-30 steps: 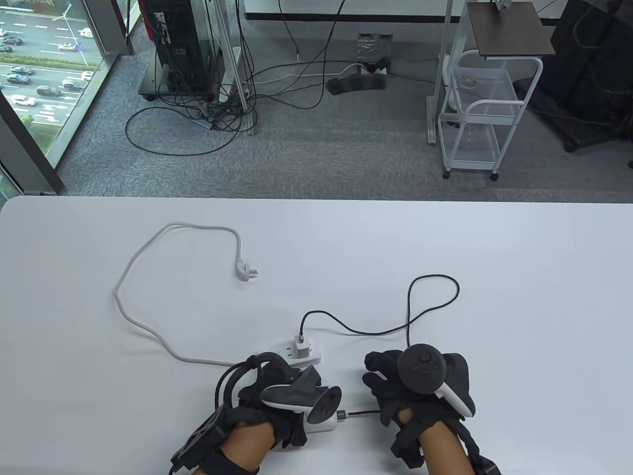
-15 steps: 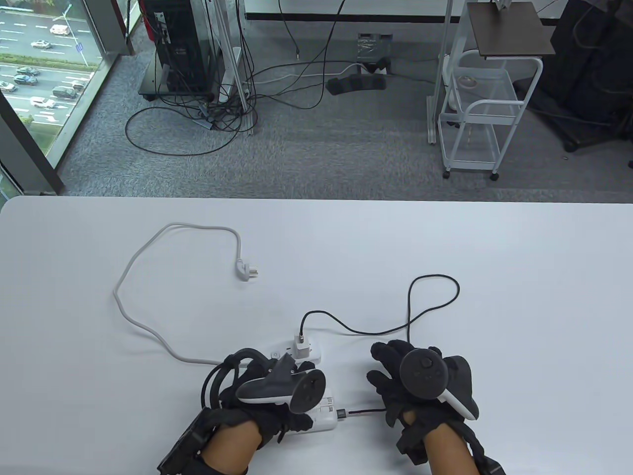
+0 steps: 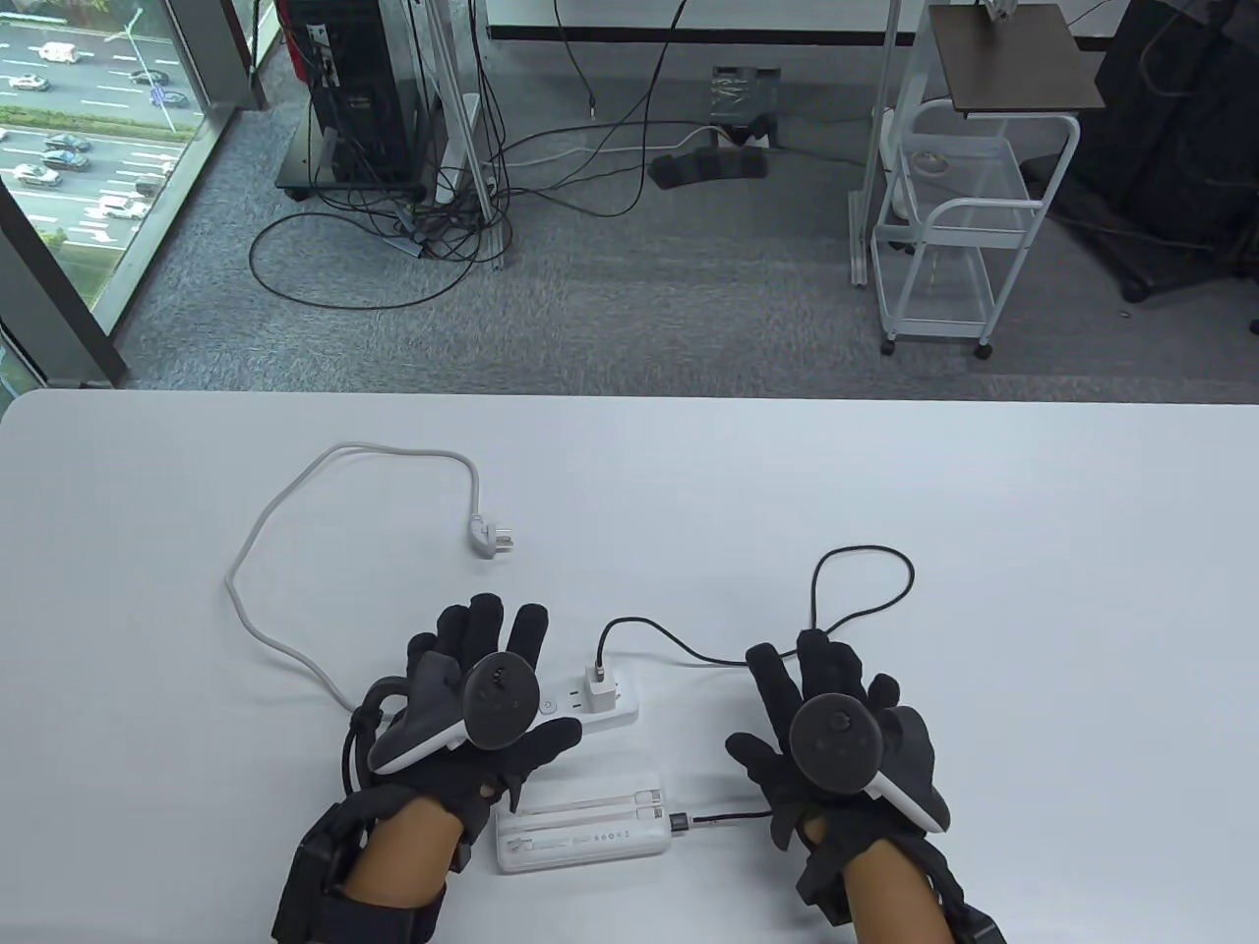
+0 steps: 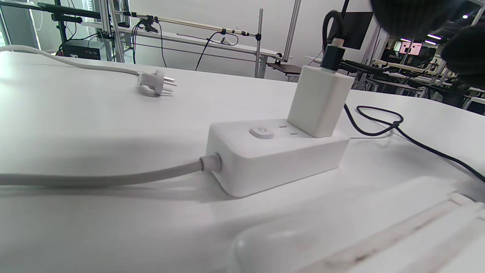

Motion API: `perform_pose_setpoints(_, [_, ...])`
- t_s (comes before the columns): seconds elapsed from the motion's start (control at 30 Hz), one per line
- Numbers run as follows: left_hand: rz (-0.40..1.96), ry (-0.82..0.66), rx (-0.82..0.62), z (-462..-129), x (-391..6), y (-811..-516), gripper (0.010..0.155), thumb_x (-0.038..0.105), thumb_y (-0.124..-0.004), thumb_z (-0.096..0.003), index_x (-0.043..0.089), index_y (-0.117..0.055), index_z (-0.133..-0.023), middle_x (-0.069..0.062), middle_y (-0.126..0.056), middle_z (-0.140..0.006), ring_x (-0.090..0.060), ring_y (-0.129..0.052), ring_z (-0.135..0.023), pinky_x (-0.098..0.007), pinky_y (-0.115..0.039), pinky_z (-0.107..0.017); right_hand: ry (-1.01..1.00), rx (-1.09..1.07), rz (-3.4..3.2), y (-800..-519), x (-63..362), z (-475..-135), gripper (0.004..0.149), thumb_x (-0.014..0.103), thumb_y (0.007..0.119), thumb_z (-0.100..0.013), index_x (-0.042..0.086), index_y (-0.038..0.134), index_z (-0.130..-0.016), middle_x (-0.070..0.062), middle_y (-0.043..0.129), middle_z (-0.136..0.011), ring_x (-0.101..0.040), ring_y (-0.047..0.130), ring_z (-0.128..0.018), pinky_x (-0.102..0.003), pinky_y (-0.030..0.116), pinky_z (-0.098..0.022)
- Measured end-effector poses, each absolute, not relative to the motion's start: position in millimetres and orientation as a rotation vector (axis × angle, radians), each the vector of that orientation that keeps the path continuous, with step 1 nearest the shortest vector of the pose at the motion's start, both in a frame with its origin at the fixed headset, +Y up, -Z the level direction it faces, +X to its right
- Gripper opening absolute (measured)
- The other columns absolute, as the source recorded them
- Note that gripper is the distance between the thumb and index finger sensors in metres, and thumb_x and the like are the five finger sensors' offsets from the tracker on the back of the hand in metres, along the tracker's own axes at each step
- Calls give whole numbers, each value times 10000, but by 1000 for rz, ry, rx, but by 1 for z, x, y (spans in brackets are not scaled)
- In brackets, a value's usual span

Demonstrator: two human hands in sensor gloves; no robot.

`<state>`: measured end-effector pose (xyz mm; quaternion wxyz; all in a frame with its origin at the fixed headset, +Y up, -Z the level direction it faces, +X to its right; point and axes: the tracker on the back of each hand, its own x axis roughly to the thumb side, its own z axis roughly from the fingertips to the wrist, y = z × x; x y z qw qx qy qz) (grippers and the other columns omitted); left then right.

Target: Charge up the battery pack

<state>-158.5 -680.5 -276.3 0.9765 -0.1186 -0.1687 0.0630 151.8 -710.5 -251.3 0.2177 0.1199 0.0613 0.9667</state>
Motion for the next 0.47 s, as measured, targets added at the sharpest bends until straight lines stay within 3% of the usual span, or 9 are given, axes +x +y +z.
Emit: perform_pose_setpoints(0.47, [89,-353,-258,-275,-154,-684,1073,772,-610,-477,184,-18,-1152,-301,-1,-1151,-591,-169,-1033,-757,-241,-686,150,351,2660,-707,151,-250,792,490,704,-488,245,253,-1091,-291,88,-1136,-612,197,-1009,-852,136,-602])
